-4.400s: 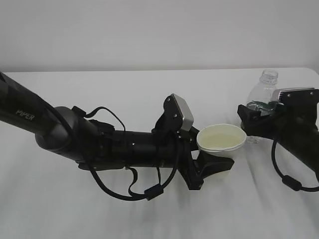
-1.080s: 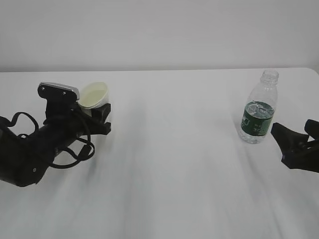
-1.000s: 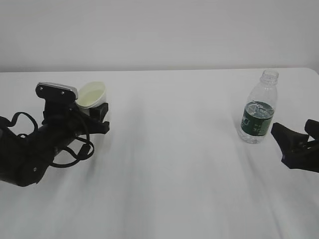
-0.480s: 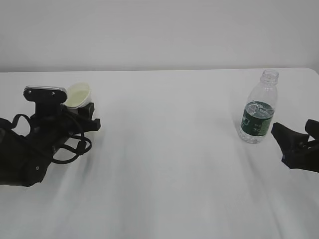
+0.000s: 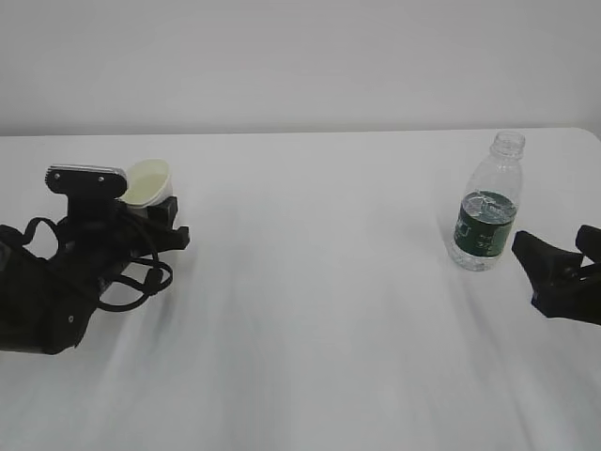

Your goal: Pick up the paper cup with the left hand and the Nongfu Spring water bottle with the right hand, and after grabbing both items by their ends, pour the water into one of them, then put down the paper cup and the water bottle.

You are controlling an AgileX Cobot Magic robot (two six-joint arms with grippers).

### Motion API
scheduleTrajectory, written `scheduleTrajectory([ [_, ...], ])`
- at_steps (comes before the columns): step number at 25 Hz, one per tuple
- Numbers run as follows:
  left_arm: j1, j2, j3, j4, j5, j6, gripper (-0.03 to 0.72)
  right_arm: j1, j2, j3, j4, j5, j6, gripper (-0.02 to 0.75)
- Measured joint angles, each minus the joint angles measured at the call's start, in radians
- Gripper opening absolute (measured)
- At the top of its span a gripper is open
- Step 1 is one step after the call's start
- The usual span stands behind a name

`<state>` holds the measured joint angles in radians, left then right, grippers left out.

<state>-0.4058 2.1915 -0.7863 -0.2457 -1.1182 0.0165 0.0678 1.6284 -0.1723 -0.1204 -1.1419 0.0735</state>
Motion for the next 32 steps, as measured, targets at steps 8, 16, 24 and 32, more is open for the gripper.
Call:
scheduleTrajectory([
  [8,0.0,0.0,0.05,0.0,-0.002,0.0,0.41,0.0,0.0,0.0,0.0,0.0,0.0,0.593],
  [16,0.0,0.008,0.064,0.0,-0.018,0.0,0.409,0.0,0.0,0.0,0.0,0.0,0.0,0.592],
  [24,0.0,0.04,0.064,0.033,-0.056,0.0,0.532,0.0,0.0,0.0,0.002,0.0,0.0,0.593],
  [32,0.0,0.045,0.064,0.057,-0.042,0.0,0.626,0.0,0.0,0.0,0.002,0.0,0.0,0.593],
])
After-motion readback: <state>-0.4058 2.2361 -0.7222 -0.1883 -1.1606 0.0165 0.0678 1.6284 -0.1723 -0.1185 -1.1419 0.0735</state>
